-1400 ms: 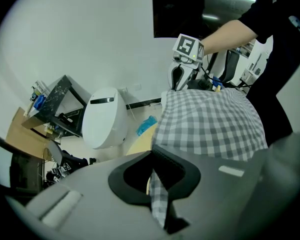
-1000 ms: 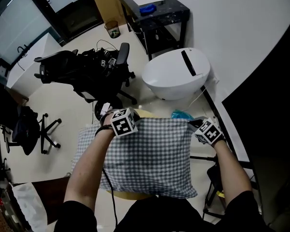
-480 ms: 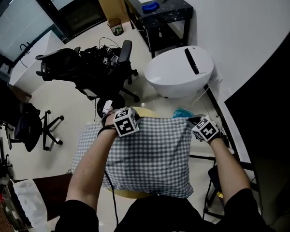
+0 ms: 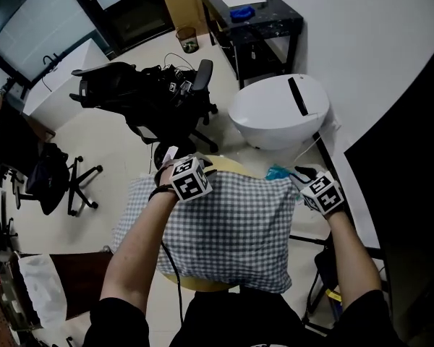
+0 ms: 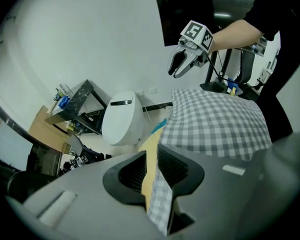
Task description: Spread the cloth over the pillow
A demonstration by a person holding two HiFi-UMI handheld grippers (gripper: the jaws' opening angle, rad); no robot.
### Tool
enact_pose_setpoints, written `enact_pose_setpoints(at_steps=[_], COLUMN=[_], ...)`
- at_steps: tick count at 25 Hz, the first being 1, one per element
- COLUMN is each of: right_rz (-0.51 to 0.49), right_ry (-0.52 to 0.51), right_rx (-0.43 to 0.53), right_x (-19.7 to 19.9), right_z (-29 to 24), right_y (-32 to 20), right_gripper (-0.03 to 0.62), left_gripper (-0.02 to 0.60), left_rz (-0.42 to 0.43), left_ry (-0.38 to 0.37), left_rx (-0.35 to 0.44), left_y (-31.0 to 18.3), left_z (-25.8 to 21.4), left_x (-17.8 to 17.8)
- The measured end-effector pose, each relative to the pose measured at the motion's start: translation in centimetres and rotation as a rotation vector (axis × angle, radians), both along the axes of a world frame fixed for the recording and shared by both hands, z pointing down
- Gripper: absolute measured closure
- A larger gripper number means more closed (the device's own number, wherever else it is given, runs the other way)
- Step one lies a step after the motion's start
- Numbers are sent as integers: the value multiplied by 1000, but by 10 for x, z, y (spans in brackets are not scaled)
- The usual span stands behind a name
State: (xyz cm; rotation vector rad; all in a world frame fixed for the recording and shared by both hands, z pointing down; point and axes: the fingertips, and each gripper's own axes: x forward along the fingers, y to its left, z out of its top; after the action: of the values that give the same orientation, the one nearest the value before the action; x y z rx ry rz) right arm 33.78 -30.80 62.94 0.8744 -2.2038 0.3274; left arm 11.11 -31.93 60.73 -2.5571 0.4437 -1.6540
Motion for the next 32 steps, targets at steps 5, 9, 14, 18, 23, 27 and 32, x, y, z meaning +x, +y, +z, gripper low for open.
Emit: enact_pose_setpoints(at_steps=[5,9,14,18,23,27,32], right_rz=[-51,-68,-89,-136,-173,-218,-292], right_ry=[-34,-56,-72,-49,-61,-56,-54], right_rx=[149,259,317,344,319,263,182], right_x=[-35,-67,-124,-177,-247,-307,-379], right_z=[-90,-151,-201,-231,-243,-232,-208], right_y=[13,18,32,44,48,40,30], right_gripper=[479,479,479,479,476,470,465], left_gripper=[522,522,522,522,522,503,503], left_rz=[-15,-40,-84,-112,-149,-166,-232], left_ry=[38,60,91,113,142,160,175], left_rx=[87,157,180,173,140,105,58], left_y=[24,39,57,72,98,119,126], left_z=[-51,-83,-104,-105,-89,-70,-41], left_x=[-35,-80,-142,-195,-260,-304,-354])
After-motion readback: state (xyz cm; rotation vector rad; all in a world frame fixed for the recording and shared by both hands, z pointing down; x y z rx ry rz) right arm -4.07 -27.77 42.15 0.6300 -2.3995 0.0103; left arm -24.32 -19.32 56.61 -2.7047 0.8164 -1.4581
